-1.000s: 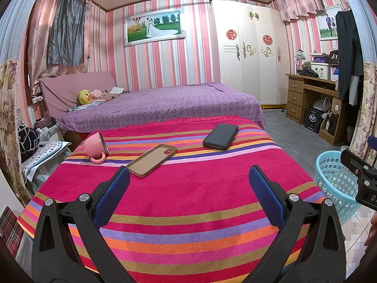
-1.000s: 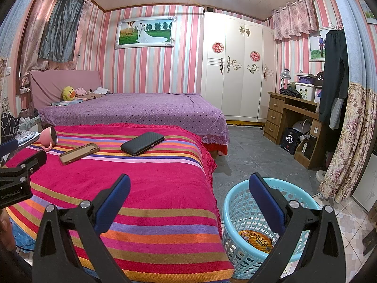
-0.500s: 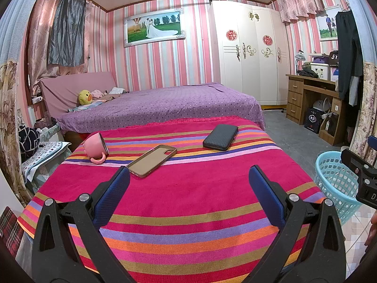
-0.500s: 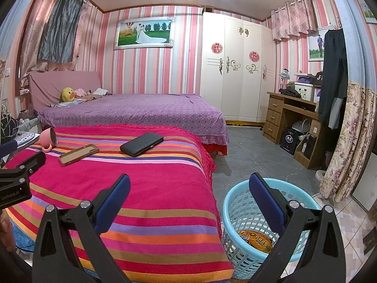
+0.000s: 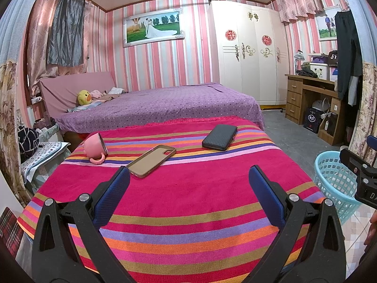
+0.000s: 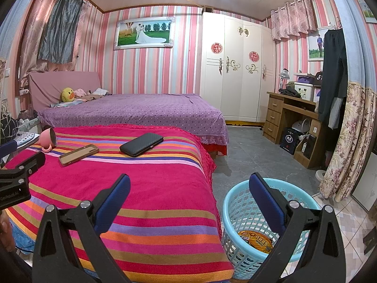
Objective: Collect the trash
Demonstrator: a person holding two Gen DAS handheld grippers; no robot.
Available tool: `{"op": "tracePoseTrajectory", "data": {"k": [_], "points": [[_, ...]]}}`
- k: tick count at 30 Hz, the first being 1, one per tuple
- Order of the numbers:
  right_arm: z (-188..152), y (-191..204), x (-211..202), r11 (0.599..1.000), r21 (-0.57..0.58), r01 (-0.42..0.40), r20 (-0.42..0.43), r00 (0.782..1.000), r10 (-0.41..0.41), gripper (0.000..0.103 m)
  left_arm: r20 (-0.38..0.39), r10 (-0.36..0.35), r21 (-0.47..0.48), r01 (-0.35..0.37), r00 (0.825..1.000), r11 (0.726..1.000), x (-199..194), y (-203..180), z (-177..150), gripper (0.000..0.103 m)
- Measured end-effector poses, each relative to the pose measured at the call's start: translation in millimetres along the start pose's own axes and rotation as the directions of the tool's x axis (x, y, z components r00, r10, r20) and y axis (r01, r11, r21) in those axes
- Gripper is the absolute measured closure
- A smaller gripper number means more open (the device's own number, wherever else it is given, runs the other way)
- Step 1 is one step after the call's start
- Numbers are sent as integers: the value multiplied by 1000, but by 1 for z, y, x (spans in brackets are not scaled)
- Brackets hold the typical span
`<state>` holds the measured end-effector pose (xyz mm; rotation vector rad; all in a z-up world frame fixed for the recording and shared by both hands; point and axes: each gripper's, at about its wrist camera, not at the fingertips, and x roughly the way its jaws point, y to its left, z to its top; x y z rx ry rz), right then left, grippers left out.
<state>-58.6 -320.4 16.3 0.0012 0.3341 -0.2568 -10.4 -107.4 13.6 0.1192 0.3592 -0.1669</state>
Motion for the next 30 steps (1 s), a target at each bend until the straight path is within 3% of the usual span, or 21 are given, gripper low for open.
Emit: {"op": "tracePoseTrajectory", "data": {"k": [30], "points": [[-1, -1, 0, 1000, 1, 0, 0, 1000, 0, 5, 2, 4, 0, -4, 1000, 1000, 1, 0, 1, 6]]}}
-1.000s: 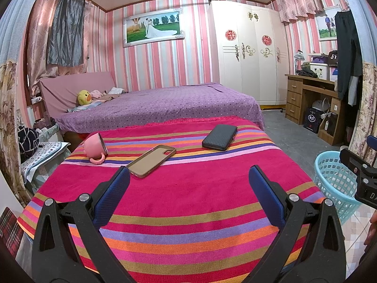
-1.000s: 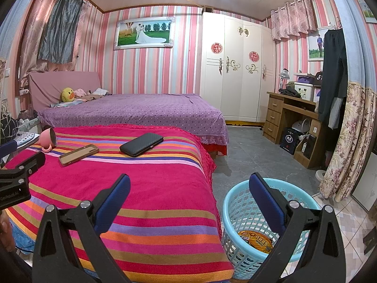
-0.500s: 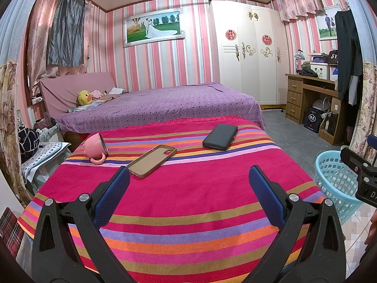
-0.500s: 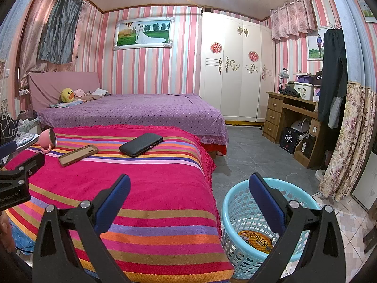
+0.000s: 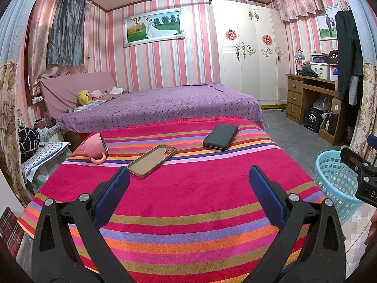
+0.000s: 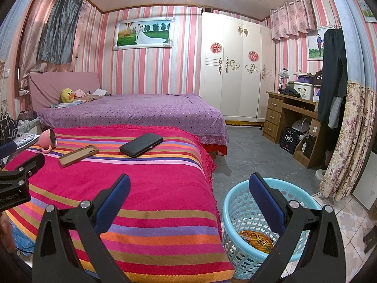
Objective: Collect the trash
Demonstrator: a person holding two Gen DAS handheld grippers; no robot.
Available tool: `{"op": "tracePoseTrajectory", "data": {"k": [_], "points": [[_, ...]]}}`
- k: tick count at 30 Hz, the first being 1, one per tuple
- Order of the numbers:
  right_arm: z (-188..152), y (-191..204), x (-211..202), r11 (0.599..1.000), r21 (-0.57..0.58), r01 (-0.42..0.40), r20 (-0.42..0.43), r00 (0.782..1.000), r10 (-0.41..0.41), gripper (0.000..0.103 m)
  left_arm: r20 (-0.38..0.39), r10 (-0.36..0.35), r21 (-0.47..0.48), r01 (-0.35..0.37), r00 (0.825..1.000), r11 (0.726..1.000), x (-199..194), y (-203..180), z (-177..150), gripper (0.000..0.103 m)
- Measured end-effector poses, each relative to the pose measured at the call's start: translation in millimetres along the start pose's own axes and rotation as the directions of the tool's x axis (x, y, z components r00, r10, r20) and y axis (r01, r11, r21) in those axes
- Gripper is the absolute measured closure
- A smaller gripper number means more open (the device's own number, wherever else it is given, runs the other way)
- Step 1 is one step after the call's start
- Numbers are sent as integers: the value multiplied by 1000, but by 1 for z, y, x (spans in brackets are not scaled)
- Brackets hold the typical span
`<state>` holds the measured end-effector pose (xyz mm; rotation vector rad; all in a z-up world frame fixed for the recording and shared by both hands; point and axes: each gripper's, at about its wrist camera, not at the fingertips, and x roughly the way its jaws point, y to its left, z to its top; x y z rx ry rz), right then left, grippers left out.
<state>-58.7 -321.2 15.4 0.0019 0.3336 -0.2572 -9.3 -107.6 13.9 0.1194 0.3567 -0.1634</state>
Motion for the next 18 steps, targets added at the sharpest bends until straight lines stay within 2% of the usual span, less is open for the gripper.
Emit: {"op": "tracePoseTrajectory", "data": {"k": [18], "points": [[0, 0, 0, 1000, 0, 1, 1, 1000, -1, 5, -2, 3, -1, -3, 1000, 1000, 1, 3, 4, 6]]}}
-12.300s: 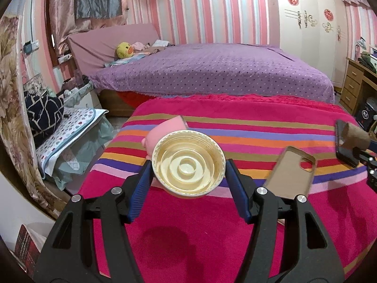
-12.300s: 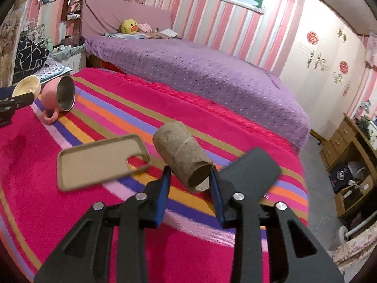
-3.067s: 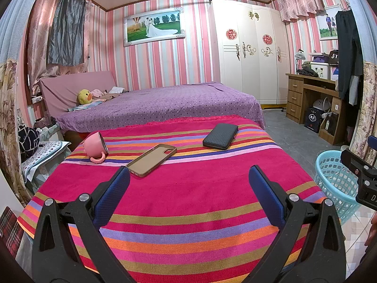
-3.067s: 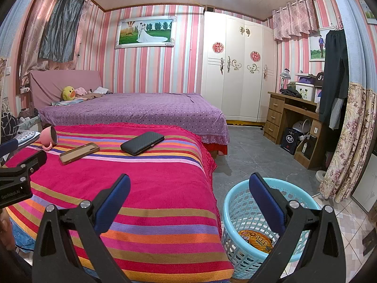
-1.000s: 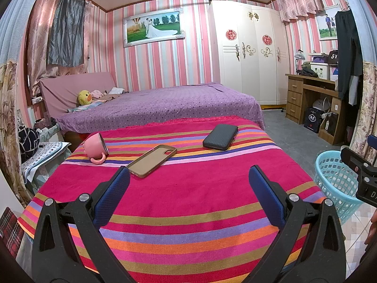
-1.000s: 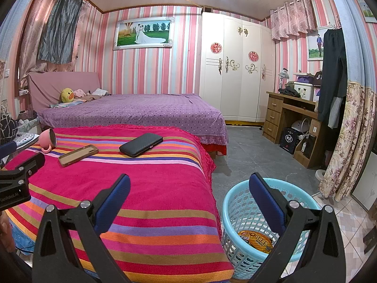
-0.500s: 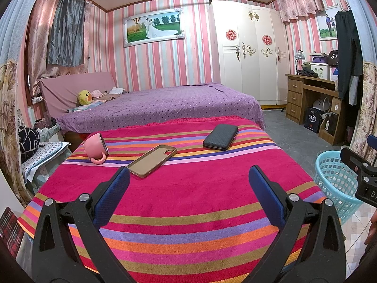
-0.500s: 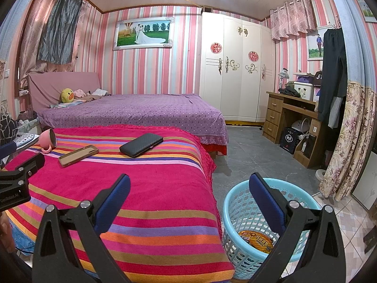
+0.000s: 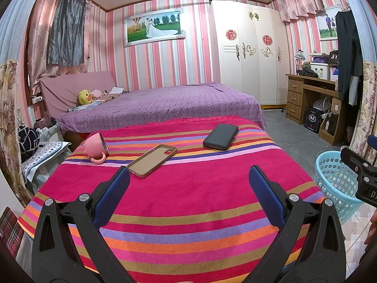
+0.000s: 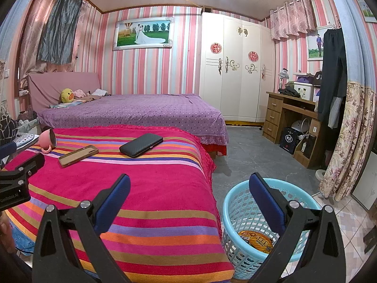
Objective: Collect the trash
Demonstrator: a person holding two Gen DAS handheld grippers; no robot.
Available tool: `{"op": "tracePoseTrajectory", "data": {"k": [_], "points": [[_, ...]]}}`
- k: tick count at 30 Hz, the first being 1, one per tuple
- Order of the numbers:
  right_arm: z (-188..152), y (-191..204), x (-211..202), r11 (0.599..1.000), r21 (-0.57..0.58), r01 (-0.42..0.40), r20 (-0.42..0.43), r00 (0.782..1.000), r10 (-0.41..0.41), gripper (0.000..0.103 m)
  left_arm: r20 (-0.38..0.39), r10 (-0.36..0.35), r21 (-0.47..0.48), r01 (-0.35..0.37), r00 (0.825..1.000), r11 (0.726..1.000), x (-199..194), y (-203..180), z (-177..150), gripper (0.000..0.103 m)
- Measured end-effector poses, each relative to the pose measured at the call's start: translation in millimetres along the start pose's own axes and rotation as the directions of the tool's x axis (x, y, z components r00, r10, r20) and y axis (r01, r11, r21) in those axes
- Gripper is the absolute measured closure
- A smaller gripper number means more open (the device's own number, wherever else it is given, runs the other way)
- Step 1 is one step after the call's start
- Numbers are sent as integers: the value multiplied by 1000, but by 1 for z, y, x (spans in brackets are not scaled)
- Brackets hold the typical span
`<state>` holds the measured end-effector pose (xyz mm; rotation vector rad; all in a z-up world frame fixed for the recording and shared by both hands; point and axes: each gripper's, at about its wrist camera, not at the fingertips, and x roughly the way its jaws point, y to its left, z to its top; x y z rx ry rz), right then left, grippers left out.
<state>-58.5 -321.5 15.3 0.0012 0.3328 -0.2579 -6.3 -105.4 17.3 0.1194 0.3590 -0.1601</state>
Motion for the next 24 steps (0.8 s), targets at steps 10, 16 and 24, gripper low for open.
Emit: {"op": "tracePoseTrajectory", "data": {"k": [10, 16, 24], "points": [[0, 0, 0, 1000, 0, 0, 1, 1000, 0, 5, 5, -7, -11, 7, 1000, 1000, -2, 2, 0, 6], [0, 0, 0, 1000, 0, -1, 1, 1000, 1, 5, -6, -37, -38, 37, 999, 999, 0, 4, -1, 6], [0, 0, 1, 1000, 2, 0, -1, 1000, 0, 5, -14, -27, -15, 27, 1000, 1000, 3, -2, -4, 6]]}}
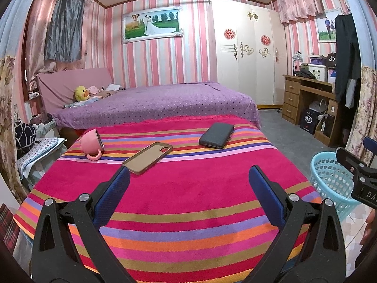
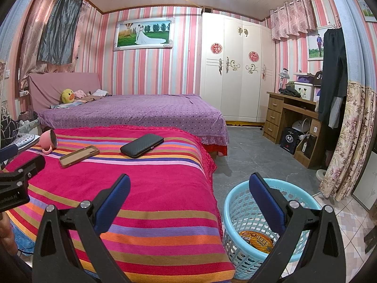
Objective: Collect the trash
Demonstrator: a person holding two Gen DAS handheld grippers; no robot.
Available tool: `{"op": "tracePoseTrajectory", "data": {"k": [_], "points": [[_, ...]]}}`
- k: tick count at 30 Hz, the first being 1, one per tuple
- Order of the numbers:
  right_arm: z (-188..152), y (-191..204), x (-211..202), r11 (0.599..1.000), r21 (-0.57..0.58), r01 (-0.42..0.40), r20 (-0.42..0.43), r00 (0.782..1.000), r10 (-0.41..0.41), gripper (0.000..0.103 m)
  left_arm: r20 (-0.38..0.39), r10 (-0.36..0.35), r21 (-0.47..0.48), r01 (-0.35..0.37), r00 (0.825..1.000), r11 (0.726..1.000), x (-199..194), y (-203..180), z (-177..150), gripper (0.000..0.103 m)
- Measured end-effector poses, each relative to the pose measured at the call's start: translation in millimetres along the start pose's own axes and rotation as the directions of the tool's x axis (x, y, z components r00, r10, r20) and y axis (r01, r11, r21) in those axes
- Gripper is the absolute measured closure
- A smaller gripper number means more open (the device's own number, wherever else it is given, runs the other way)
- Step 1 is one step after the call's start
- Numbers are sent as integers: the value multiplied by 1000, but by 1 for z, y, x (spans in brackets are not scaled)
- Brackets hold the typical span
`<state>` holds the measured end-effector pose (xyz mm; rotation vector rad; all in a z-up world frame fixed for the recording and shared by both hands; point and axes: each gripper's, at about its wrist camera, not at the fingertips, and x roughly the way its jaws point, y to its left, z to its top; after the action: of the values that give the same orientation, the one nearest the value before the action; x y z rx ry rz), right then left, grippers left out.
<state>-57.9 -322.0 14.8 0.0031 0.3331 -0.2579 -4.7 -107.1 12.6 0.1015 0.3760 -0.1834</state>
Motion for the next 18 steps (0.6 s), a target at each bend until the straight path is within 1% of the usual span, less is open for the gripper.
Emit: {"op": "tracePoseTrajectory", "data": {"k": [6, 18], "points": [[0, 0, -1, 1000, 0, 0, 1, 1000, 0, 5, 17, 26, 14, -26, 1000, 1000, -3, -3, -3, 6], [0, 0, -1, 1000, -1, 0, 1, 1000, 0, 5, 17, 30, 14, -31, 999, 999, -3, -3, -6, 6]]}}
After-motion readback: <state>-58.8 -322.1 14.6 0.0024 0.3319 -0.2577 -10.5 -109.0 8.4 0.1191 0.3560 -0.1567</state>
